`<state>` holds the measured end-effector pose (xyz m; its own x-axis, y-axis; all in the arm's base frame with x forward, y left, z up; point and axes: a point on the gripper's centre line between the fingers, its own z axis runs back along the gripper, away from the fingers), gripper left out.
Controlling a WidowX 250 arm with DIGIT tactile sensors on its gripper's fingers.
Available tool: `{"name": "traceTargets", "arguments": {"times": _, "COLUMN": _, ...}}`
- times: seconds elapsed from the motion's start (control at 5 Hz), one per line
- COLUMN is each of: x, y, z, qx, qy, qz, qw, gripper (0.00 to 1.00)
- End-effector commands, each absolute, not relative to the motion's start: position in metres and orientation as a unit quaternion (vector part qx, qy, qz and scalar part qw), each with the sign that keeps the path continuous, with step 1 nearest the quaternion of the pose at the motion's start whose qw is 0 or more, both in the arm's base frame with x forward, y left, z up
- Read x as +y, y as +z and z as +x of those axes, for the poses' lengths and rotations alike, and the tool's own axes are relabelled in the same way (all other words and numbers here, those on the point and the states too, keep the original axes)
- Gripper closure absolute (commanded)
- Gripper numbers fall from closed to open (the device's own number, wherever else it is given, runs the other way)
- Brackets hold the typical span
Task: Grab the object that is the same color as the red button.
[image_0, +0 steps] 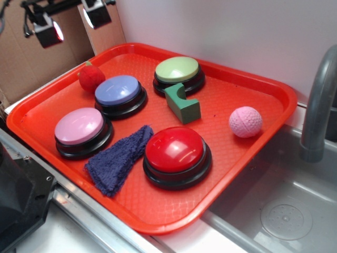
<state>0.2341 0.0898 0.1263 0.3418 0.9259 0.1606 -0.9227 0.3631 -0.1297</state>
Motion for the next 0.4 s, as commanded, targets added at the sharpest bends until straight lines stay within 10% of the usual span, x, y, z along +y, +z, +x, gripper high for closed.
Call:
{"name": "traceTargets", "arguments": {"times": 0.0, "x": 0.125, "y": 0.090, "z": 0.237, "qx": -0.104, "qy": 0.613, "qz": -0.013, "qw": 0.783, "gripper": 0.00}}
{"name": "traceTargets", "arguments": {"times": 0.2, "x": 0.134, "y": 0.059, "z": 0.236, "qx": -0.091, "qy": 0.621, "qz": -0.016, "qw": 0.778, "gripper": 0.00}}
